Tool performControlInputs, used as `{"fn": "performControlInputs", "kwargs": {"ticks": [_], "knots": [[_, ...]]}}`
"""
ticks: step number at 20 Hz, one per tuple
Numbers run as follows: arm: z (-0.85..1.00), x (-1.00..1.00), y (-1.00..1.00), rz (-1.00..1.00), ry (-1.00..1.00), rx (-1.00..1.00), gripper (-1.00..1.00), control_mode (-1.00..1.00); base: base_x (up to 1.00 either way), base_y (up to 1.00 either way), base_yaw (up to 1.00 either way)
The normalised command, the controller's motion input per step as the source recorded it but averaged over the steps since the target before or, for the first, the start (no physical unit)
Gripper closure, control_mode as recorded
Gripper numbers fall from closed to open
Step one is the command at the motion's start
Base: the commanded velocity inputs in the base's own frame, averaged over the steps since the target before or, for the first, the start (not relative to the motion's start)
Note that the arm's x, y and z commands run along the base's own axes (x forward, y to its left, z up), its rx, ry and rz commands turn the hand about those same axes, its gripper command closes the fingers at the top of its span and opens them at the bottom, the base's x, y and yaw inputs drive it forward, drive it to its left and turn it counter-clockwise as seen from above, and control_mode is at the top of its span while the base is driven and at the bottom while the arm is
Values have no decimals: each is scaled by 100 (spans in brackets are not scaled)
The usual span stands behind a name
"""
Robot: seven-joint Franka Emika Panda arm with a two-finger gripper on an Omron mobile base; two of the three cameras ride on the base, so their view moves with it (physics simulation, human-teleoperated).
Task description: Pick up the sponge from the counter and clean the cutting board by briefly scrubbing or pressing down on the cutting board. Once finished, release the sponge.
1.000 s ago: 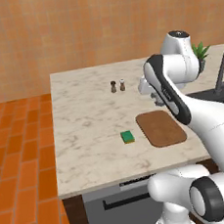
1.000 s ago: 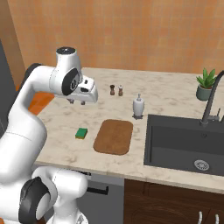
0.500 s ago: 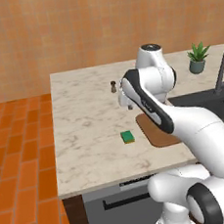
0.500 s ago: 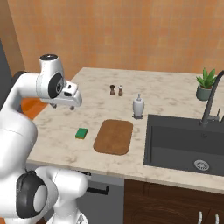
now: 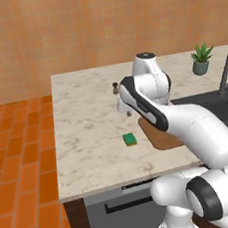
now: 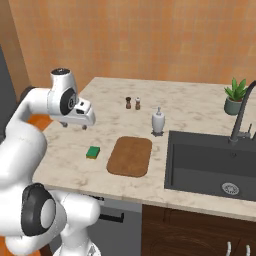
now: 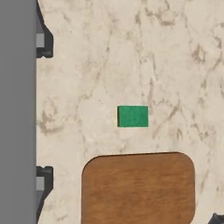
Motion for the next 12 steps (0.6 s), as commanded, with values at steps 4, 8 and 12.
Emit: {"fn": "performControlInputs", "kwargs": {"ticks": [4, 8, 12], "knots": [[-59, 56, 0, 0, 4, 0, -100, -100, 0, 0, 0], [-59, 36, 0, 0, 3, 0, -100, -100, 0, 0, 0], [-66, 42, 0, 0, 2, 0, -100, -100, 0, 0, 0]]}}
